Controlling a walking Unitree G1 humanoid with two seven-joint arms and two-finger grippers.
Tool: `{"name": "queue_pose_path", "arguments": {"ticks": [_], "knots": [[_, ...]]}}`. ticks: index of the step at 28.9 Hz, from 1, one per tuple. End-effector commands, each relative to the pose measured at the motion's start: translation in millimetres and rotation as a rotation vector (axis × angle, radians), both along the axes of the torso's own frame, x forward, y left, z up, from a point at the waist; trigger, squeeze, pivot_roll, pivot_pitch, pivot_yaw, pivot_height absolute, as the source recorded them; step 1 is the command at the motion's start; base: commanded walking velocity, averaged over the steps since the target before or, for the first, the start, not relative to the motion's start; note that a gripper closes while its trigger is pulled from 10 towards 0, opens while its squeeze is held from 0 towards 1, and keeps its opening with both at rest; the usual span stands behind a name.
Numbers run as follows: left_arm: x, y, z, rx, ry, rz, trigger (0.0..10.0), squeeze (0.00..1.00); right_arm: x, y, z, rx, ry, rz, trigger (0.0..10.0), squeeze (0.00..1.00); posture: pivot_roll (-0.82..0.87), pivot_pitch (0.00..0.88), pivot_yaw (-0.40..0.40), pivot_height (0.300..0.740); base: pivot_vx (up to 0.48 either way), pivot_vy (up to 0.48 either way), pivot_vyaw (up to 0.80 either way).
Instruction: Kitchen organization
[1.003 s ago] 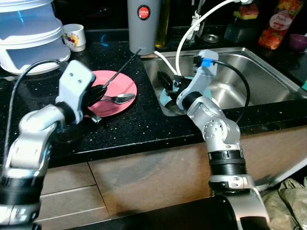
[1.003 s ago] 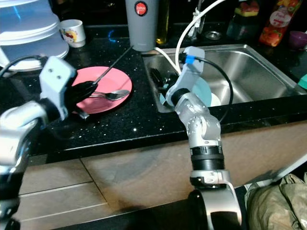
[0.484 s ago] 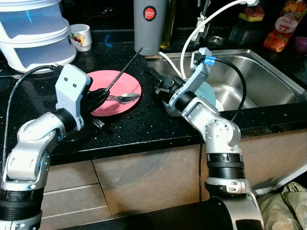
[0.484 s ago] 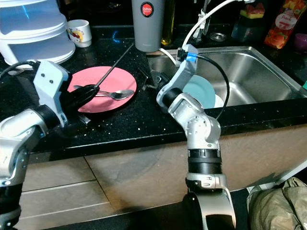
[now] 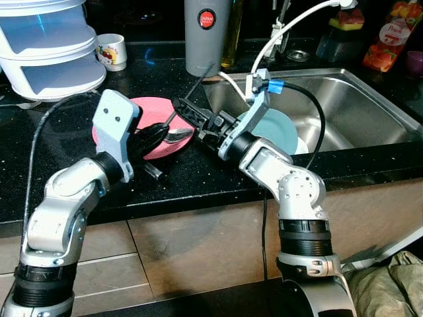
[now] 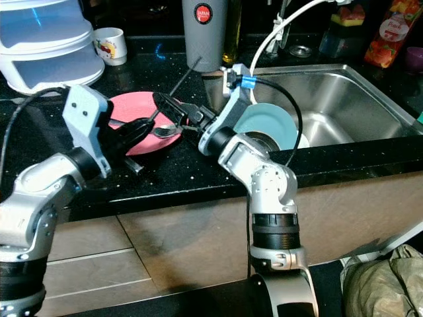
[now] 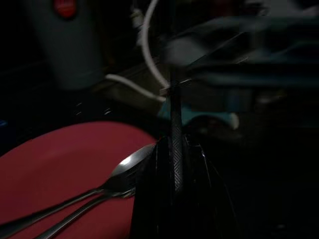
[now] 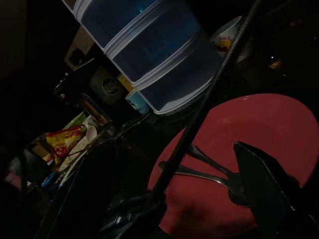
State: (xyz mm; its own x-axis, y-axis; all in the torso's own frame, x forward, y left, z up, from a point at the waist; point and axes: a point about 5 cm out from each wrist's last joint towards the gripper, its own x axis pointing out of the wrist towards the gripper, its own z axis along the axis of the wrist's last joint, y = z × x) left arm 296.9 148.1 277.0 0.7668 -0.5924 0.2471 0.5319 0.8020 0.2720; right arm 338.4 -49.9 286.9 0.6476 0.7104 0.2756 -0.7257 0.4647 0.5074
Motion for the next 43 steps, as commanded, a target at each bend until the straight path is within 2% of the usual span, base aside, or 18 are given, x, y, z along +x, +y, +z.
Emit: {"name": "queue_pose_path", "arguments": {"ticks": [1,4,13,14,16,43], "knots": [[-4.0,-6.0,-3,-0.001,0.015,-0.04,0.0,0.0,-1.5,-0.6,1,-0.001,-0.006,-0.008,10.0,0.0,0.07,0.127,-0.004,0.74,0.0,0.0,0.0],[-8.5,-9.9,6,-0.084,-0.033,-0.059,0.0,0.0,2.2,-4.9,-4,-0.033,0.028,-0.06,10.0,0.0,0.07,0.12,-0.004,0.74,0.0,0.0,0.0],[-7.0,-5.4,6,-0.072,-0.03,-0.026,0.0,0.0,9.5,-14.1,-3,-0.01,0.051,-0.141,10.0,0.0,0.07,0.119,-0.004,0.74,0.0,0.0,0.0],[-7.0,-5.5,6,-0.07,-0.028,-0.028,0.0,0.0,10.3,-15.4,-3,-0.008,0.053,-0.15,4.2,0.0,0.07,0.116,-0.006,0.74,0.0,0.0,0.0],[-7.4,-6.4,6,-0.065,-0.023,-0.035,0.0,0.0,11.0,-17.1,-3,-0.007,0.051,-0.166,0.0,0.0,0.07,0.115,-0.006,0.74,0.0,0.0,0.0],[-6.5,-6.2,3,-0.026,0.01,-0.051,0.0,0.0,14.9,-18.9,-1,-0.018,0.038,-0.2,0.0,0.0,0.08,0.128,-0.004,0.74,0.0,0.0,0.0]]}}
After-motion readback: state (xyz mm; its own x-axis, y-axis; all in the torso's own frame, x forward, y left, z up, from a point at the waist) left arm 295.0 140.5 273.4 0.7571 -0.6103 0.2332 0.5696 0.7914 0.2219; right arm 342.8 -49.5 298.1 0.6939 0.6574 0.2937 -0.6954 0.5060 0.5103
